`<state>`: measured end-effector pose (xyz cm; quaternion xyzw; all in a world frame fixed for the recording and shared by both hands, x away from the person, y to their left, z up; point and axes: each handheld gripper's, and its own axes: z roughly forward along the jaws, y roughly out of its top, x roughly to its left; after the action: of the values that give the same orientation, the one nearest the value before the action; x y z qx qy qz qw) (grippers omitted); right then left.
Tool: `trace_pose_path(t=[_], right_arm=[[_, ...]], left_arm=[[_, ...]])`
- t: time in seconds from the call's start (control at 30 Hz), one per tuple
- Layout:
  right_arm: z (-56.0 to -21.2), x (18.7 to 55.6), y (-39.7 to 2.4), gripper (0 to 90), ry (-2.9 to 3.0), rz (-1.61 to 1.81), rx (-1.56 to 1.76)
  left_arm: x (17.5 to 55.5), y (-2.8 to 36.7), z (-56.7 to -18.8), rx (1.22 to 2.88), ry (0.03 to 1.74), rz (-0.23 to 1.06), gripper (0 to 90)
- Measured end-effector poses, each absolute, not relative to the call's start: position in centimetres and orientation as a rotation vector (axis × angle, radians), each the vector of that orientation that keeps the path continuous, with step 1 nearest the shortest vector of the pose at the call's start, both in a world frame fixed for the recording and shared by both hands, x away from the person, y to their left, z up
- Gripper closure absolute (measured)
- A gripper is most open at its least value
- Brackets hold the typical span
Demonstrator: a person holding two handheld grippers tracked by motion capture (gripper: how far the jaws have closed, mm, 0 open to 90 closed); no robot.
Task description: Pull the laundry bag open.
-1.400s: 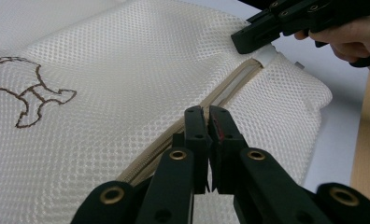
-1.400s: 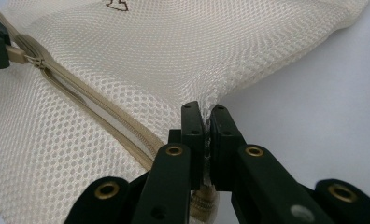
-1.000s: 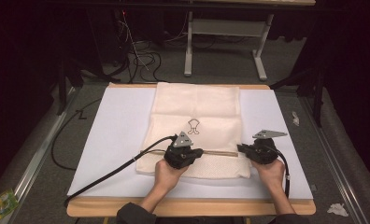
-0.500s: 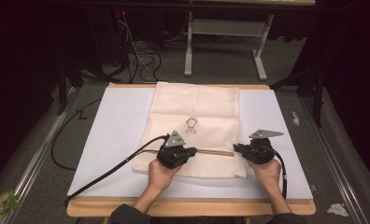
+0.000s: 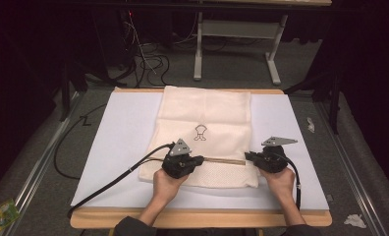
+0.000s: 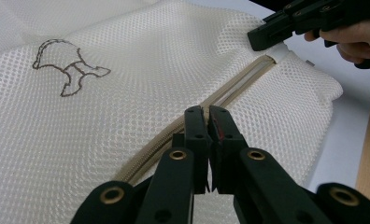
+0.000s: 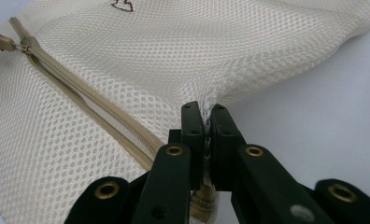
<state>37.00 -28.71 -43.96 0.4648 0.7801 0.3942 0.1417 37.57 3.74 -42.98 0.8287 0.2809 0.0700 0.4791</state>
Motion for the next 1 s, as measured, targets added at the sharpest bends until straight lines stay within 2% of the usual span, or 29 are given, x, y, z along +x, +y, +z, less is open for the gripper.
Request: trace_pose_path(t=[0.3,1.0], right_arm=[[-44.1,37.0,-28.8,87.5,2.254,1.118,1.35],[-43.6,37.6,-28.1,87.4,2.26,1.061,1.32]], left_arm=[[37.8,5.4,-43.1,1.995,0.718,0.162,87.2],[37.4,5.7,-42.8,1.994,0.705,0.181,87.3]])
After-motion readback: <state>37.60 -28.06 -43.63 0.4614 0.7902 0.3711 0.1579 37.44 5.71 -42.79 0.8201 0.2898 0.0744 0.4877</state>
